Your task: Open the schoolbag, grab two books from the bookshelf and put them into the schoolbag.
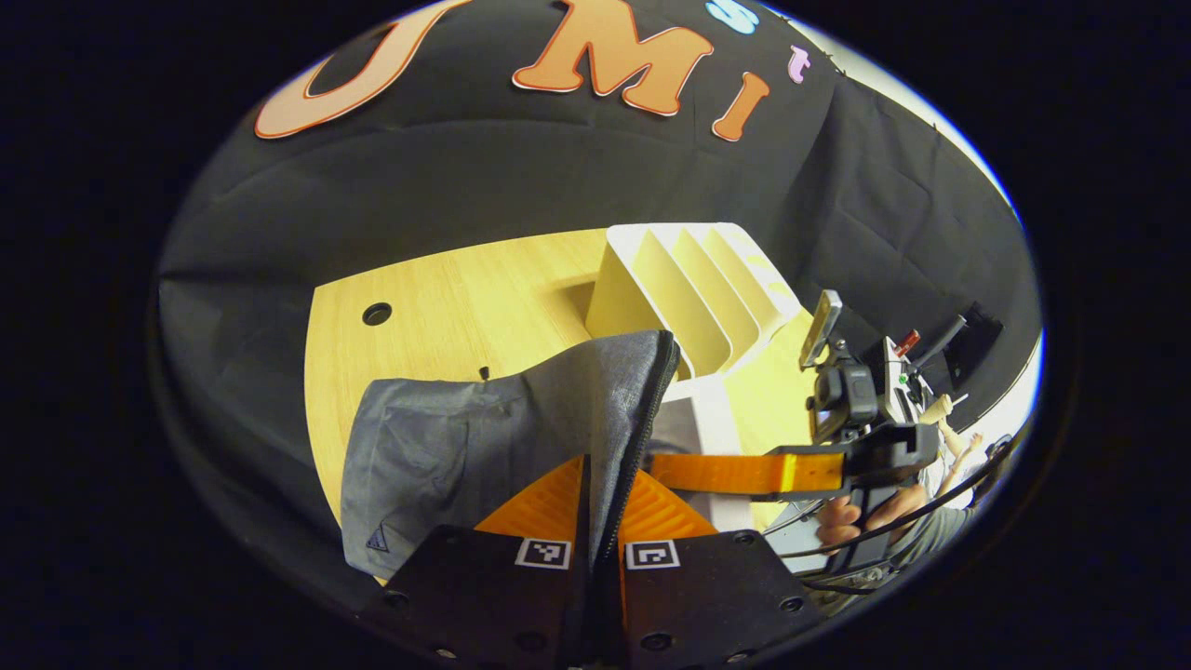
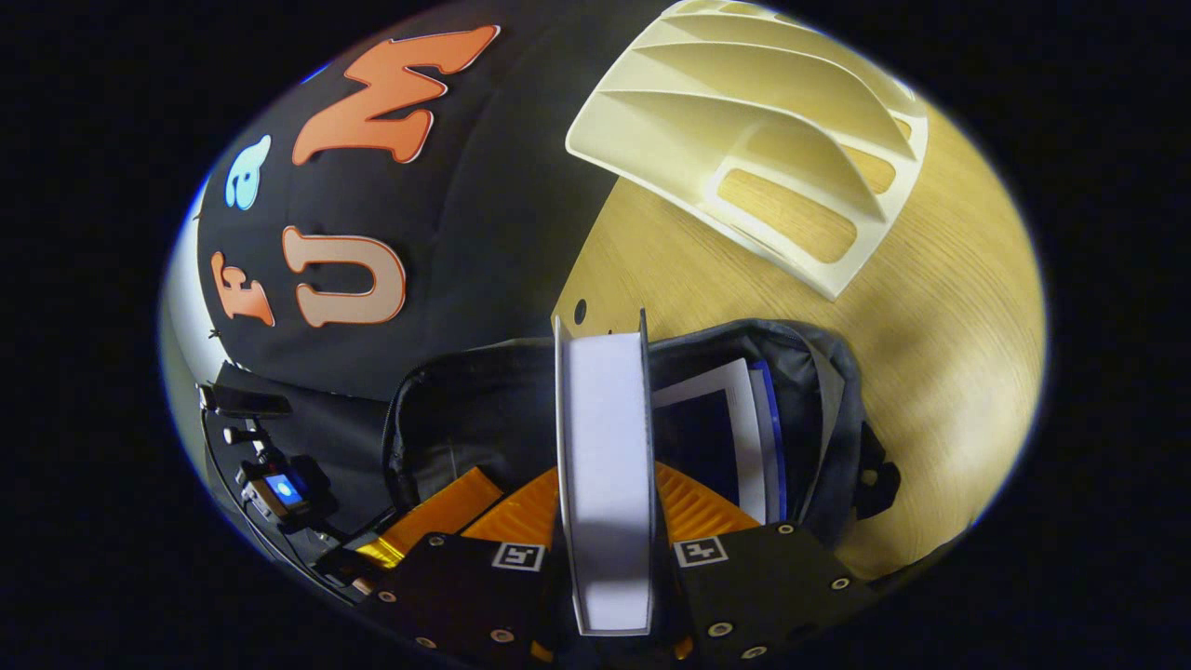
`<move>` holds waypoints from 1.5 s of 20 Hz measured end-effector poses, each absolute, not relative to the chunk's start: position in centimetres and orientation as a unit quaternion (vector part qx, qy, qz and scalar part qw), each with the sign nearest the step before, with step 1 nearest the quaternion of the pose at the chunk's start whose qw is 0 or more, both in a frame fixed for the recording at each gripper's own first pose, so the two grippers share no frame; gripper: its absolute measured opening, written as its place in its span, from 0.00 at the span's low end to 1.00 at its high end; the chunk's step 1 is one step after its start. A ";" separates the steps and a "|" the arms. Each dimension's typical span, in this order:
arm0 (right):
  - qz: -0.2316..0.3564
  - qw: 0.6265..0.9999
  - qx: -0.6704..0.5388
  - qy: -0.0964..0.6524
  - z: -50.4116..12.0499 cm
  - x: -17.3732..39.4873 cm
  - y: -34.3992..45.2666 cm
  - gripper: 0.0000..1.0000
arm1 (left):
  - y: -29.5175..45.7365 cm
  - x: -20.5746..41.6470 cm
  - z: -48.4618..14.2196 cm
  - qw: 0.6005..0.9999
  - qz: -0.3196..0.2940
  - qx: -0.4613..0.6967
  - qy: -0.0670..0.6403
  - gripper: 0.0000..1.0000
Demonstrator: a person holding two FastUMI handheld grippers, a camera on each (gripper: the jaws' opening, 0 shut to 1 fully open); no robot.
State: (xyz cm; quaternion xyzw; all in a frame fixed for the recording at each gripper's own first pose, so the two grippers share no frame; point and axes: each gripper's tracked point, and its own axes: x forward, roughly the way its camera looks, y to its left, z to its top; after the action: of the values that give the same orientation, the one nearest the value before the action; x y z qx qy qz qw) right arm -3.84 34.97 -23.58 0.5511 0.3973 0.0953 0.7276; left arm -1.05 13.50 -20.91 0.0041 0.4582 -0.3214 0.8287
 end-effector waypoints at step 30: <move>0.060 0.847 0.249 0.466 -25.9 -5.2 21.6 0.97 | 7.2 -4.8 -24.9 0.833 -0.266 0.062 0.481 0.97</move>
State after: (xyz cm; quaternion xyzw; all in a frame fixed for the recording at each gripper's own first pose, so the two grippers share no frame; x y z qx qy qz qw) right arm -5.22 21.63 -25.86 0.2489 0.4664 0.0601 0.8467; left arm -4.76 7.21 -24.93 0.0622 0.4807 -0.2661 0.8332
